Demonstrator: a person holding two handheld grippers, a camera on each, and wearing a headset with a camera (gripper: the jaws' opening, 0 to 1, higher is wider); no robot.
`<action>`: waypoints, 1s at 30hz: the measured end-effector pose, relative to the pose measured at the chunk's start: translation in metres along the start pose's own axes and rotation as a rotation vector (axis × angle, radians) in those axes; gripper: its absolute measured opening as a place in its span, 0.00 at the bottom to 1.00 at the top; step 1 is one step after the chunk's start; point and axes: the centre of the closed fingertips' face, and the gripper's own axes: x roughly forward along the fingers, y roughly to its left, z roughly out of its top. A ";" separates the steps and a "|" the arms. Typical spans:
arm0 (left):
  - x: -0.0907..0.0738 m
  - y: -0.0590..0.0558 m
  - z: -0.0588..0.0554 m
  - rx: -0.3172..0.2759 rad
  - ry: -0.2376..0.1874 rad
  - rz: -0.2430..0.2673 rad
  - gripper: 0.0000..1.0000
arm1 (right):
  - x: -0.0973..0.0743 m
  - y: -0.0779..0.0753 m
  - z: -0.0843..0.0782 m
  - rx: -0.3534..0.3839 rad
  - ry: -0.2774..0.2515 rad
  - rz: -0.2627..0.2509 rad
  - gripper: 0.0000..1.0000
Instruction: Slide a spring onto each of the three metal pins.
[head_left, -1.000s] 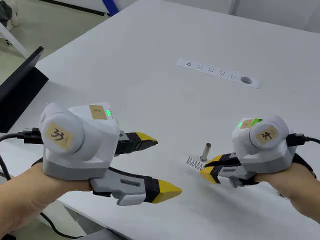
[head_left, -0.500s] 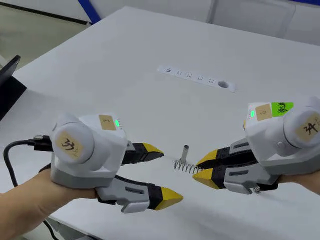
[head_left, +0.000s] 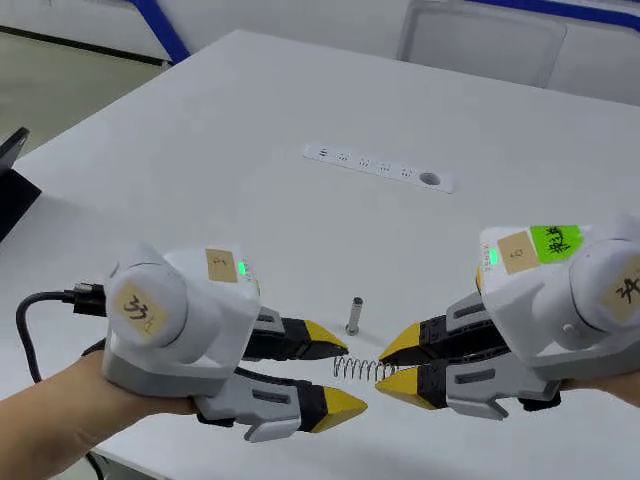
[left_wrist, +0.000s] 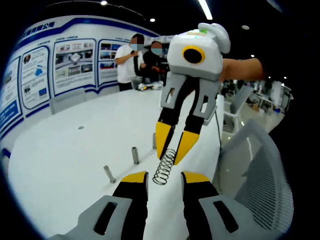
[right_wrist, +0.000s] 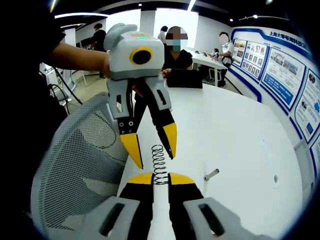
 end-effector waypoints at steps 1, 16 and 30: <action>0.000 -0.001 0.001 0.006 0.001 -0.003 0.25 | 0.000 0.001 0.000 -0.004 -0.001 0.004 0.11; 0.000 -0.010 0.005 0.087 0.036 -0.041 0.11 | -0.004 0.007 0.005 -0.038 -0.008 0.017 0.11; -0.006 -0.011 0.009 0.138 0.050 -0.048 0.10 | -0.005 0.003 0.003 -0.024 -0.025 0.031 0.15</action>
